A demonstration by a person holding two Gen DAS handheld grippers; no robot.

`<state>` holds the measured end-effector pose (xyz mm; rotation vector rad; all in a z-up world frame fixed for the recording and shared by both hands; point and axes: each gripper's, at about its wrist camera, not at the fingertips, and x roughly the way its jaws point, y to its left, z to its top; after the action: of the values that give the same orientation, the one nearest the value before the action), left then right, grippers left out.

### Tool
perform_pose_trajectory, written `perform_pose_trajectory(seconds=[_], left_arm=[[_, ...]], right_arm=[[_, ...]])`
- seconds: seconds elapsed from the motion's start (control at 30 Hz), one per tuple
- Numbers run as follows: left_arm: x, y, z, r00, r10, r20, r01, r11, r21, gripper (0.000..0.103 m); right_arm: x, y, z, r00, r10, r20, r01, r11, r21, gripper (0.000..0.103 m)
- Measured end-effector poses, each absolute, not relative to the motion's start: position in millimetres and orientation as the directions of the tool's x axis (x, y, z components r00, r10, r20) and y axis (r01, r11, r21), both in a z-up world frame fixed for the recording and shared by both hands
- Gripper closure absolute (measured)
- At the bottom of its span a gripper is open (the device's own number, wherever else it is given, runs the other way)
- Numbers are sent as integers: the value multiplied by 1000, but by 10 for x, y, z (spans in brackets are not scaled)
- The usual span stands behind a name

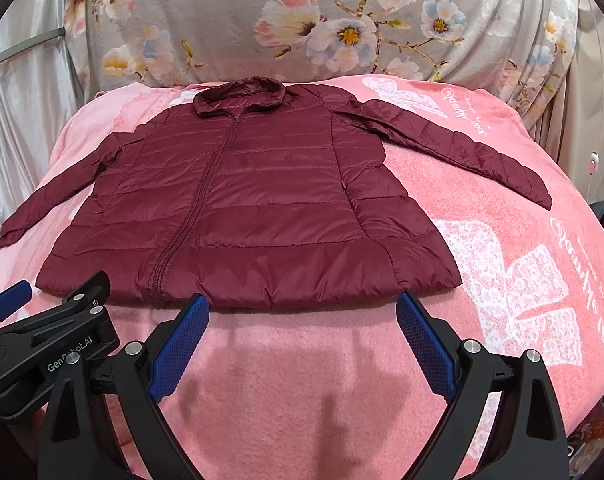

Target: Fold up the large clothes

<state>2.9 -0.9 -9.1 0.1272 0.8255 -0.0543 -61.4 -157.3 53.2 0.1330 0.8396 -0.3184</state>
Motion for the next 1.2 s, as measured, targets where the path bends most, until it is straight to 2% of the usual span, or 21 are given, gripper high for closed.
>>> perform_pose_trajectory(seconds=[1.2], left_arm=[[48,33,-2,678,1,-735,97,991,90,5]], right_arm=[[-612,-1569,554,627,-226,-746,330,944,-8,10]])
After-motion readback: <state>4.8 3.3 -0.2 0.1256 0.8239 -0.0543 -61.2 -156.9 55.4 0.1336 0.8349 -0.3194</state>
